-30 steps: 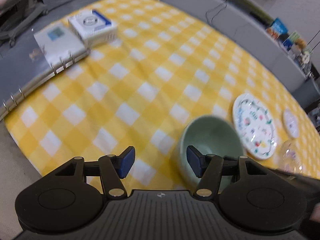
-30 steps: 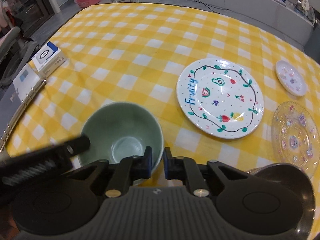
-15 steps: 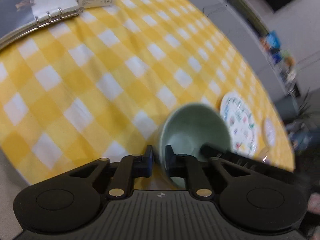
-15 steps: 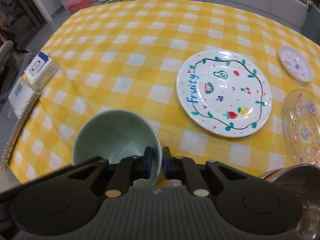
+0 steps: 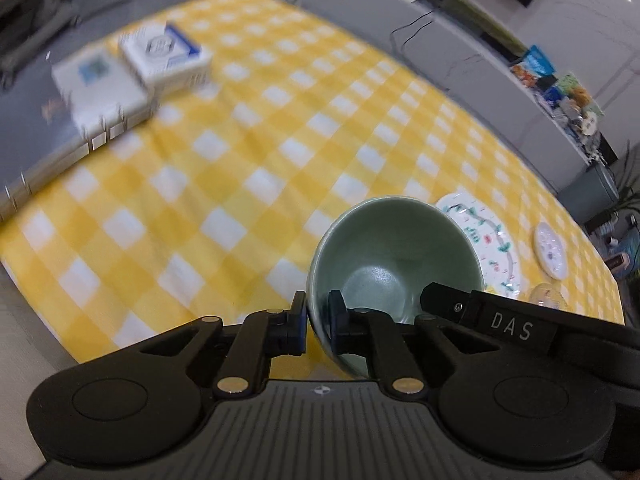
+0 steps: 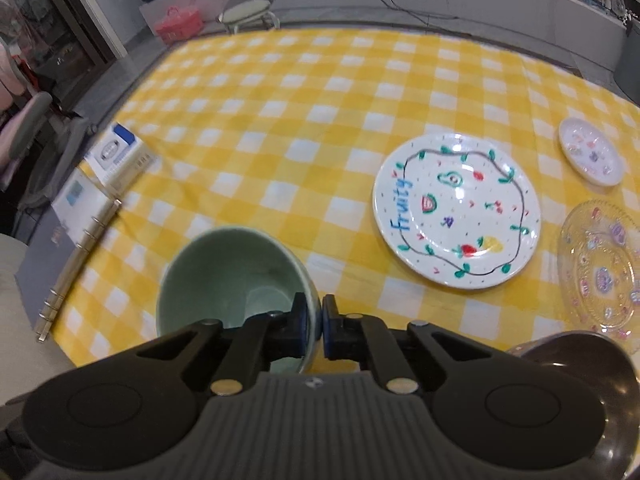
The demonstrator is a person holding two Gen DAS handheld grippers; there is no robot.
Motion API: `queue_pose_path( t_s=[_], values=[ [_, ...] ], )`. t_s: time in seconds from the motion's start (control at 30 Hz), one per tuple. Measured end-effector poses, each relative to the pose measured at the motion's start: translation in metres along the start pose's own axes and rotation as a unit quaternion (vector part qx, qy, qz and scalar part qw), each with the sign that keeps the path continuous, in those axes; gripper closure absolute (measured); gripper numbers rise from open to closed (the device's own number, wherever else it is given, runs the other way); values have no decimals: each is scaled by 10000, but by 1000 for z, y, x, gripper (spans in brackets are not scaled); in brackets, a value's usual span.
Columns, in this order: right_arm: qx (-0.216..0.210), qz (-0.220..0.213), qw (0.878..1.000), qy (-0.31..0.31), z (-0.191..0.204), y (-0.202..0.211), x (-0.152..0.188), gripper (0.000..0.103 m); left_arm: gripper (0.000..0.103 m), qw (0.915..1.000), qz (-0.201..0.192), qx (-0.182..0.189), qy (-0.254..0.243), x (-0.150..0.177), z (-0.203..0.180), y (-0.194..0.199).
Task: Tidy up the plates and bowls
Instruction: 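Lift the pale green bowl with both grippers and carry it over the bowl stack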
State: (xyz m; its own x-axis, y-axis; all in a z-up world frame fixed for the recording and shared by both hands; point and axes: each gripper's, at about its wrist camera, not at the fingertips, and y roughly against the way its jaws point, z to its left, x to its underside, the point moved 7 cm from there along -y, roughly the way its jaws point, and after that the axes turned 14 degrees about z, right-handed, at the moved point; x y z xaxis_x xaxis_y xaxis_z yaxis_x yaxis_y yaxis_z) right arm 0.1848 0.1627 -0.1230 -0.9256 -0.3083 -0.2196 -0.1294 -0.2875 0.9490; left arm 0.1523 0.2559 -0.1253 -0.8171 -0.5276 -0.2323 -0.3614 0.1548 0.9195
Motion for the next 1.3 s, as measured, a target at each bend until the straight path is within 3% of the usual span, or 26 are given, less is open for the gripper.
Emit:
queue_pose_path(
  t_s=[0.37,0.6,0.77,0.9,1.03,1.3],
  values=[
    [57,-1040,9945,-43,-4,113,18,98,92,9931,-872,252,-741,10,-56,81],
    [-257,-1170,9899,-760,-45,146,55,97,93,9820,-1255,213,-1399,30,-101,105],
    [-223,-1297,9850,-1117,-76,154,78,97,93,9790,-990,182,-1773,46,-126,87],
    [-222,-1351,9776,-1601,-103,148,94,97,92,9772,-552,195,-2041,60,-138,58],
    [-252,-1219,9720,-1995,-126,131,108,96,92,9757,-152,276,-2167,71,-145,34],
    [-409,-868,9665,-2379,-146,100,122,96,92,9728,281,224,-2289,83,-146,5]
  ],
)
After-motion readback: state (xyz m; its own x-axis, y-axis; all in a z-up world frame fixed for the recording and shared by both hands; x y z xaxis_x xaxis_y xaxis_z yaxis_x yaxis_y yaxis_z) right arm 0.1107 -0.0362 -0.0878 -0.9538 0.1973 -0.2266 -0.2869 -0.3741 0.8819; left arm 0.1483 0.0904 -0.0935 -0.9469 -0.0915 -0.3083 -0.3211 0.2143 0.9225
